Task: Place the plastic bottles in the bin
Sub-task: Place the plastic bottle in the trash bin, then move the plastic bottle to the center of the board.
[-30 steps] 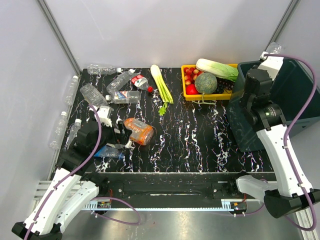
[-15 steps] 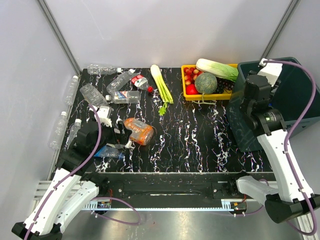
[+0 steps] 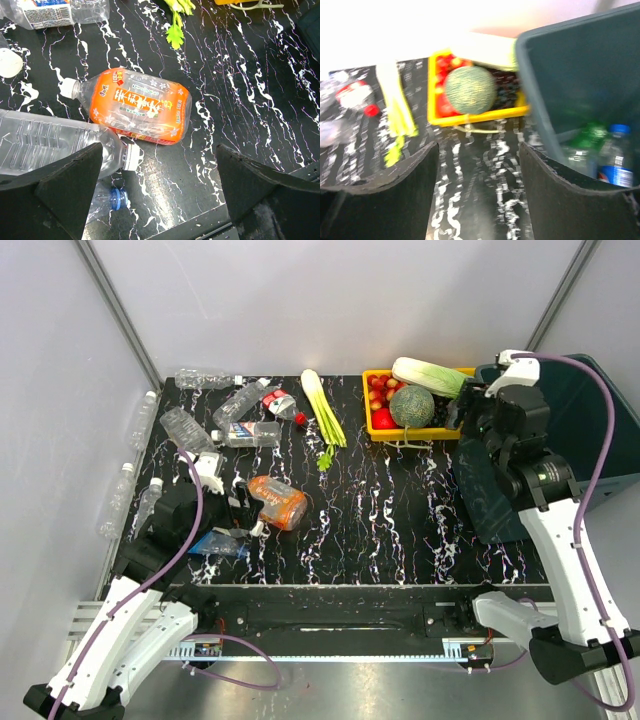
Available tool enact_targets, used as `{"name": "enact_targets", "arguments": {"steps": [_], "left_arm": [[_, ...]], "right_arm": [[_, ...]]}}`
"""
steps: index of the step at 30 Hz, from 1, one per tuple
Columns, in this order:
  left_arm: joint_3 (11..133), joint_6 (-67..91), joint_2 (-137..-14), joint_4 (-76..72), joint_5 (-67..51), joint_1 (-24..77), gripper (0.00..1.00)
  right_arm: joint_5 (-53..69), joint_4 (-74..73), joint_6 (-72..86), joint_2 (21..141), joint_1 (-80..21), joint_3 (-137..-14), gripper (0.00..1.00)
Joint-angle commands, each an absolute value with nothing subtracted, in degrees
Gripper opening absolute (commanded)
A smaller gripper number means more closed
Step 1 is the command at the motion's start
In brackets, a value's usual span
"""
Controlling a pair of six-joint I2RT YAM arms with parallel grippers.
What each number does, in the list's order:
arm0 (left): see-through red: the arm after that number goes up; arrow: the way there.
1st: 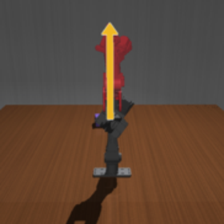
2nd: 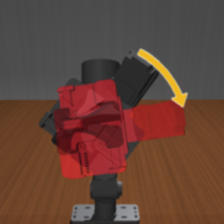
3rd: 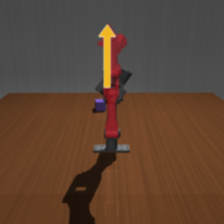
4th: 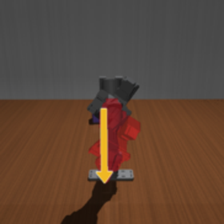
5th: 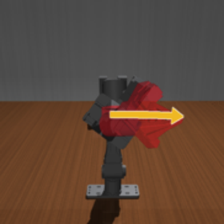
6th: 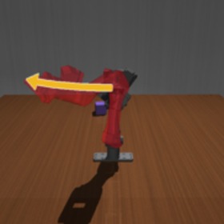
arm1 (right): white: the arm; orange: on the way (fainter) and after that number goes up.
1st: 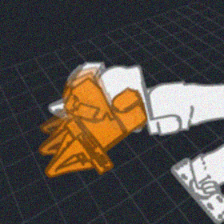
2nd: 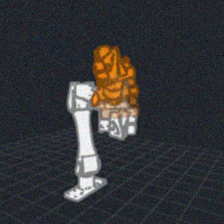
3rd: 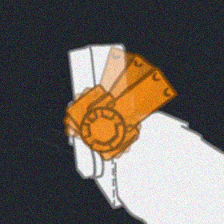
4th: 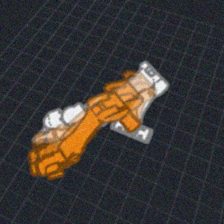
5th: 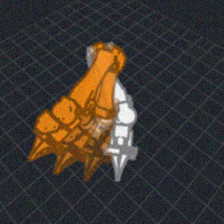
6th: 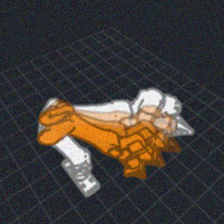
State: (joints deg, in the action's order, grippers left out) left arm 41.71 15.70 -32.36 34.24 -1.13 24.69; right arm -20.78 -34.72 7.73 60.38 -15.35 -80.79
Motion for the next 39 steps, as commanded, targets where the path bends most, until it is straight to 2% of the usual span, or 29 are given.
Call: {"name": "enact_targets", "arguments": {"steps": [1,3,7,14,19,27,39], "left_arm": [[41.9,16.1,-32.1,32.5,-0.3,24.9,0.99],[42.1,16.1,-32.1,32.8,1.6,24.9,0.99],[42.2,16.2,-31.6,33.0,2.5,24.9,0.99],[42.5,16.3,-30.7,33.4,4.5,24.9,0.99],[42.6,16.8,-28.3,33.7,7.5,24.9,0.99],[42.5,17.1,-24.8,33.8,11.3,24.8,0.99],[42.5,17.0,-24.8,33.8,12.3,24.9,0.99]], "right_arm": [[-0.2,-30.3,12.9,61.0,-15.9,-79.3,0.71],[5.3,-26.9,15.1,61.3,-18.4,-76.7,0.75],[0.3,-24.6,15.4,65.9,-28.9,-74.5,0.83],[2.5,-18.4,17.0,78.3,-40.3,-74.5,0.99],[8.1,-15.1,15.3,89.2,-43.9,-76.2,0.99],[7.6,-18.4,12.0,104.8,-49.7,-84.1,0.99],[6.9,-20.7,5.1,111.7,-53.3,-89.2,1.0]]}}
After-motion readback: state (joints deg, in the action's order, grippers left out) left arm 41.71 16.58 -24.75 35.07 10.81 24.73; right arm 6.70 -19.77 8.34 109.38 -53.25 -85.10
